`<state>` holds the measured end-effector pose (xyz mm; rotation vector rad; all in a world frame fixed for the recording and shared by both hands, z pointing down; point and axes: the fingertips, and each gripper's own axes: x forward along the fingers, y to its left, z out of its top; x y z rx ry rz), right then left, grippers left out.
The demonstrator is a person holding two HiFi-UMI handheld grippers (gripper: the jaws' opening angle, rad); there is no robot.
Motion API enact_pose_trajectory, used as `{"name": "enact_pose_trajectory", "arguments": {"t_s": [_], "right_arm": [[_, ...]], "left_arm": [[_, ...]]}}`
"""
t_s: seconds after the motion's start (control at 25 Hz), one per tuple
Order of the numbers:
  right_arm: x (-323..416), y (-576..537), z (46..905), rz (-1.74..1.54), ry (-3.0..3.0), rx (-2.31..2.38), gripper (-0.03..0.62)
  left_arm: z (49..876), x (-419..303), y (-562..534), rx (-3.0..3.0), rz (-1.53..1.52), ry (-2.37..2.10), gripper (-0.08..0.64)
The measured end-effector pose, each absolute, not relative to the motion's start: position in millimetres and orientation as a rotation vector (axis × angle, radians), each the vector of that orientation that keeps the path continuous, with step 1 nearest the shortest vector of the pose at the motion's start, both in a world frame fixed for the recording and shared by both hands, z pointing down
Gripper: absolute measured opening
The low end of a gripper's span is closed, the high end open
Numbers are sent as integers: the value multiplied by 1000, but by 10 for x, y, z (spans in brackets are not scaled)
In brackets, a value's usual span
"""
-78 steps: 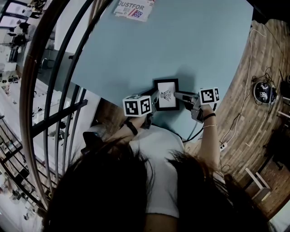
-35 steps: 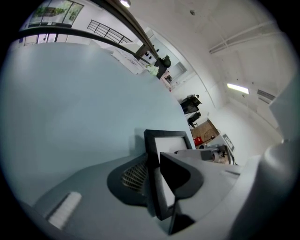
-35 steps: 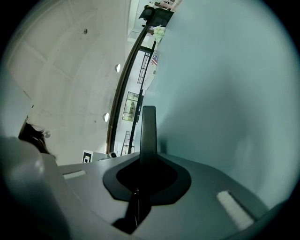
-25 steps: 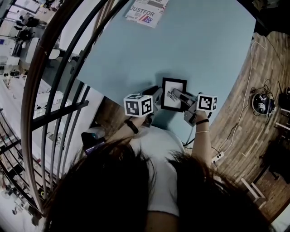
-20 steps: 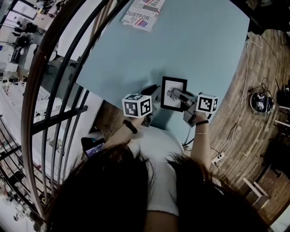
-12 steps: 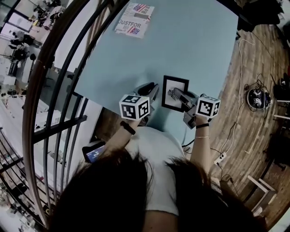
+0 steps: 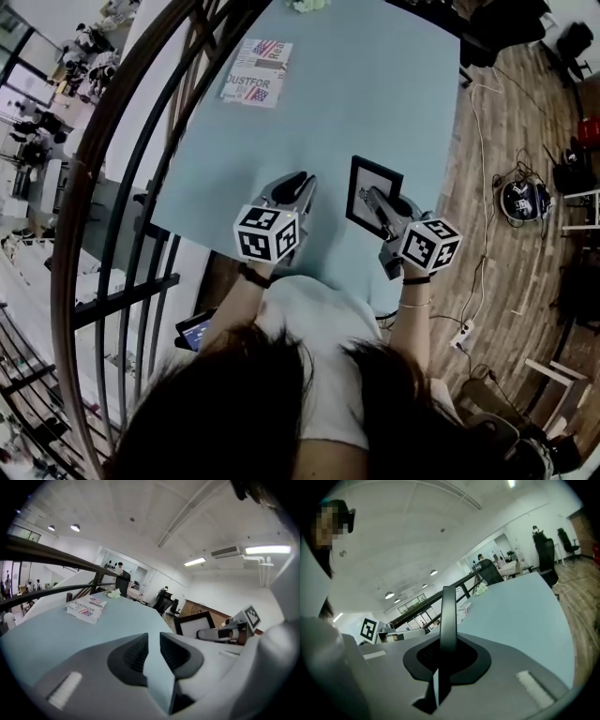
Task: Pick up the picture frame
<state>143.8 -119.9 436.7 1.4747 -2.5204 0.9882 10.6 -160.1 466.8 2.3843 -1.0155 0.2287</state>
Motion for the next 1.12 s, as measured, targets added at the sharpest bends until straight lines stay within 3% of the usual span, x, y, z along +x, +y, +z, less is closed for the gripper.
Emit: {"name": "enact_pose_trajectory", "arguments": {"t_s": [0.8,1.12], "right_arm": [[1725,-1157,3894,361,-2283,1881,14],[1718,-1157,3918,313,-2283,1903,14]], "left_arm": [[4194,246,-1635,2624,303,-1004,126],[4233,230,-1630,2640,316,-1020,67]]}}
